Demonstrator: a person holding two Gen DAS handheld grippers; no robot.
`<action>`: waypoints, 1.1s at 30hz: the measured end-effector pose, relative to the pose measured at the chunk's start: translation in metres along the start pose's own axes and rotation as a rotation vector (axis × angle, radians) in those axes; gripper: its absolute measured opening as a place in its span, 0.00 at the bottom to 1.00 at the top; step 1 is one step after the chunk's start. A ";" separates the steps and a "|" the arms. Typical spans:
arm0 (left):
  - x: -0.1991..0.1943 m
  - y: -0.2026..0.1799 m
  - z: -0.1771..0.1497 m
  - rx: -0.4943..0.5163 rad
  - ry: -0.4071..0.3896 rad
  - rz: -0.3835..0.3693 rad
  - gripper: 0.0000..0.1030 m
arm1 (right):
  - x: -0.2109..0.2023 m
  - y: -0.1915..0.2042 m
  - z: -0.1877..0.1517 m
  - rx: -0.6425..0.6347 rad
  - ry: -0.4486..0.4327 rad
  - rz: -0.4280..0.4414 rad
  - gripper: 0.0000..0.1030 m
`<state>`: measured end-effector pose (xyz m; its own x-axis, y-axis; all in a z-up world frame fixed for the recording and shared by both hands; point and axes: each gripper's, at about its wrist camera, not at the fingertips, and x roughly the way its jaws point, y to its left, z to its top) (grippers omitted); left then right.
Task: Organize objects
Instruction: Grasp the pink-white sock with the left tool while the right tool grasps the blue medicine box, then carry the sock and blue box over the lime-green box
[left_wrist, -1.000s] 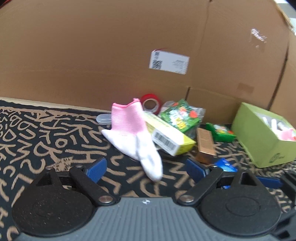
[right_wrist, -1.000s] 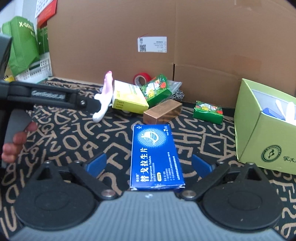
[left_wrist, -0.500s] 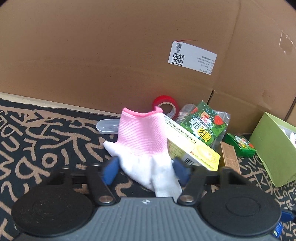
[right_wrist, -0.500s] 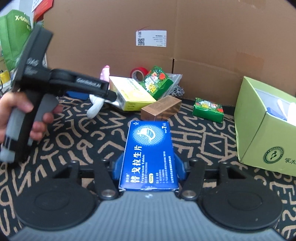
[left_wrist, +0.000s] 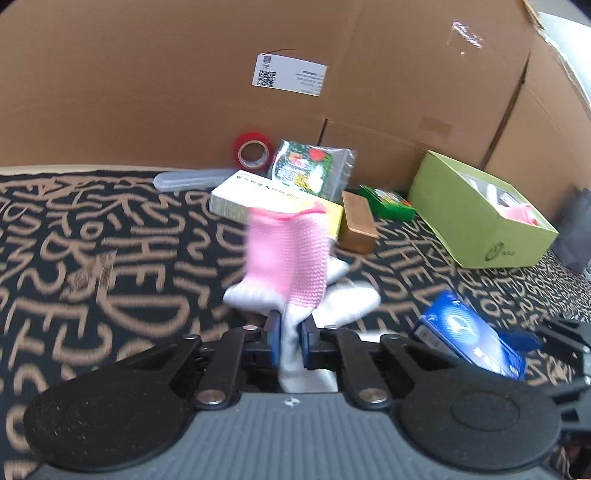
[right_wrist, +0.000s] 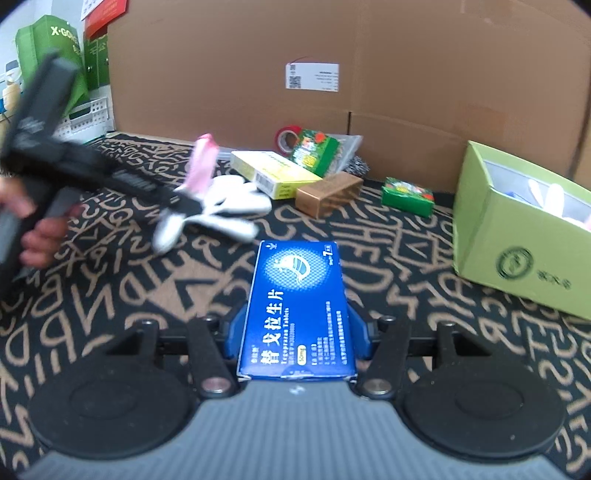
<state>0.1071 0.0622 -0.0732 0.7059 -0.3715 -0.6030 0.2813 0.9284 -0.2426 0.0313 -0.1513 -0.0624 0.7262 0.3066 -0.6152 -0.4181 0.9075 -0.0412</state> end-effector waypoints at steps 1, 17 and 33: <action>-0.002 -0.002 -0.002 -0.011 -0.011 0.017 0.12 | -0.002 -0.001 -0.002 0.007 0.000 0.001 0.54; 0.014 -0.006 0.006 -0.024 -0.010 0.095 0.16 | 0.003 -0.006 -0.010 0.052 0.003 0.007 0.54; -0.031 -0.042 0.020 0.029 -0.087 -0.009 0.07 | -0.022 -0.010 -0.001 0.083 -0.085 0.011 0.54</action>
<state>0.0862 0.0345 -0.0294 0.7569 -0.3791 -0.5324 0.3055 0.9253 -0.2245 0.0191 -0.1677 -0.0493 0.7667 0.3370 -0.5464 -0.3826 0.9233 0.0327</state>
